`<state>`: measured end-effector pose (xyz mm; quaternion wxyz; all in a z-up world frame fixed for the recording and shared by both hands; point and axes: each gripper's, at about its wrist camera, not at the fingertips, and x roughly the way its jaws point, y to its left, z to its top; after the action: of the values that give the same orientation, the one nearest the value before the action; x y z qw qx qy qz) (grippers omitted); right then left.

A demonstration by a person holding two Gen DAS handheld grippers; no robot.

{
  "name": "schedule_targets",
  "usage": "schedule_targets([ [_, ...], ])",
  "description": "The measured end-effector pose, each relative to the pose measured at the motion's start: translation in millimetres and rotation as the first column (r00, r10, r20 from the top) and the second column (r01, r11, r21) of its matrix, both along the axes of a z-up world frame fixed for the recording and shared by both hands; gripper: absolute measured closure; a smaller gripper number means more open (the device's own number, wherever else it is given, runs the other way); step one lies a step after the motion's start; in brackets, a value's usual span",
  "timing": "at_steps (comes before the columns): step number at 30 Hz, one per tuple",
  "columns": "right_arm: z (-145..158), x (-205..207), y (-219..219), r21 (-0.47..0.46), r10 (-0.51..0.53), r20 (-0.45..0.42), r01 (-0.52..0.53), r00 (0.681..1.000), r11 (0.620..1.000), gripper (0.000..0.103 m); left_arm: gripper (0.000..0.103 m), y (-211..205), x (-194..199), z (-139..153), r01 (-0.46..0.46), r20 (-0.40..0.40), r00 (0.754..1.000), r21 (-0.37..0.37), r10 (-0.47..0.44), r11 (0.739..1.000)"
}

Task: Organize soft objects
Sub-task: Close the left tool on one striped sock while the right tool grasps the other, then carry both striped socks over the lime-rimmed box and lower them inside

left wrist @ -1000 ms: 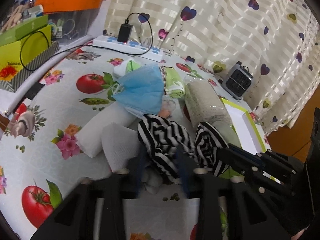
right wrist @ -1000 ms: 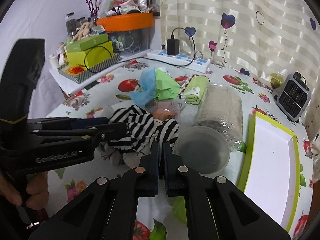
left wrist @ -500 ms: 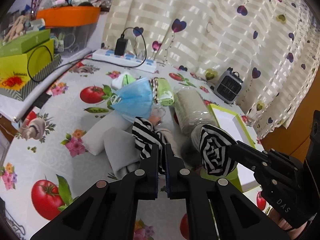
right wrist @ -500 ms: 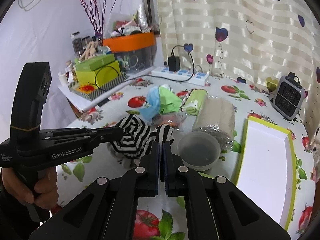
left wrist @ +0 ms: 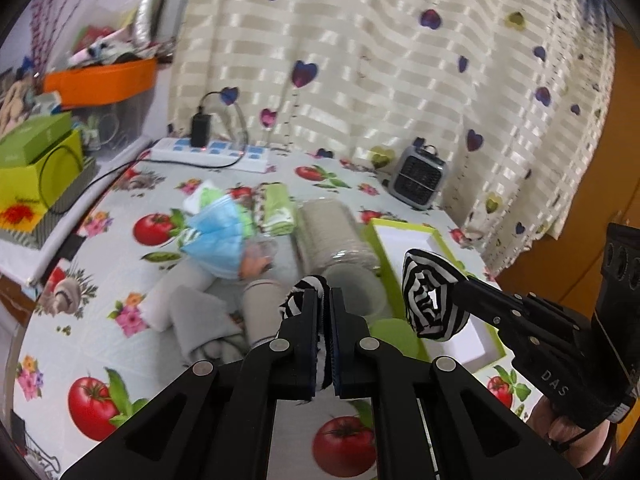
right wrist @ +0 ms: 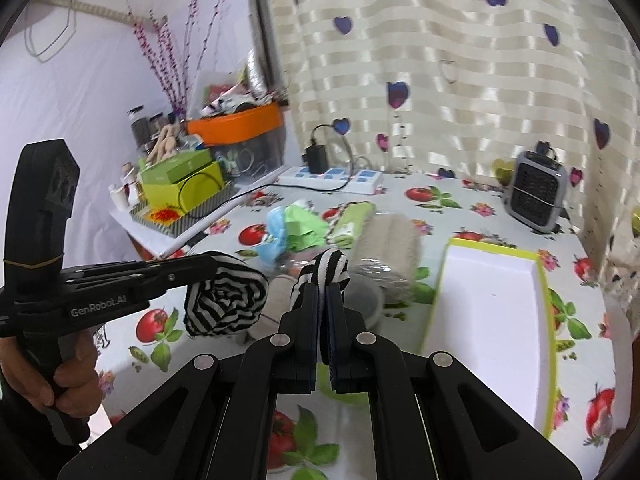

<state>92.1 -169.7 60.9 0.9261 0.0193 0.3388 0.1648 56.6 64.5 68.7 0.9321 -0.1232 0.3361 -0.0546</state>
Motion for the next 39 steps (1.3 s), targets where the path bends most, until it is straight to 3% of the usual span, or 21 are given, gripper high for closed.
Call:
schedule_targets([
  [14, -4.6, -11.9, -86.4, 0.033, -0.185, -0.019, 0.185, 0.983, 0.982, 0.099, 0.098, -93.3, 33.0, 24.9, 0.218, 0.034, 0.975, 0.039, -0.219, 0.975],
  [27, -31.6, -0.2, -136.5, 0.043, -0.279, -0.105, 0.285, 0.955, 0.958, 0.099, 0.097, -153.9, 88.5, -7.0, 0.338, -0.056, 0.940, 0.029, -0.336, 0.941],
  [31, -41.9, 7.9, -144.2, 0.015, -0.306, -0.141, 0.311, 0.941, 0.950, 0.098, 0.092, -163.0, 100.8, -19.9, 0.356, -0.080, 0.932, 0.023, -0.353, 0.934],
  [34, -45.2, 7.6, -149.6, -0.007, -0.330, -0.140, 0.333, 0.933, 0.943, 0.088, 0.082, -167.2, 105.0, -24.1, 0.365, -0.089, 0.928, 0.020, -0.362, 0.931],
  [36, -44.7, 6.4, -153.1, -0.008, -0.340, -0.135, 0.342, 0.931, 0.940, 0.074, 0.081, -169.5, 105.9, -25.2, 0.374, -0.089, 0.924, 0.014, -0.371, 0.927],
  [39, -41.5, 3.2, -156.6, -0.009, -0.356, -0.125, 0.357, 0.926, 0.934, 0.064, 0.080, -168.9, 104.6, -24.8, 0.375, -0.100, 0.923, 0.012, -0.372, 0.927],
])
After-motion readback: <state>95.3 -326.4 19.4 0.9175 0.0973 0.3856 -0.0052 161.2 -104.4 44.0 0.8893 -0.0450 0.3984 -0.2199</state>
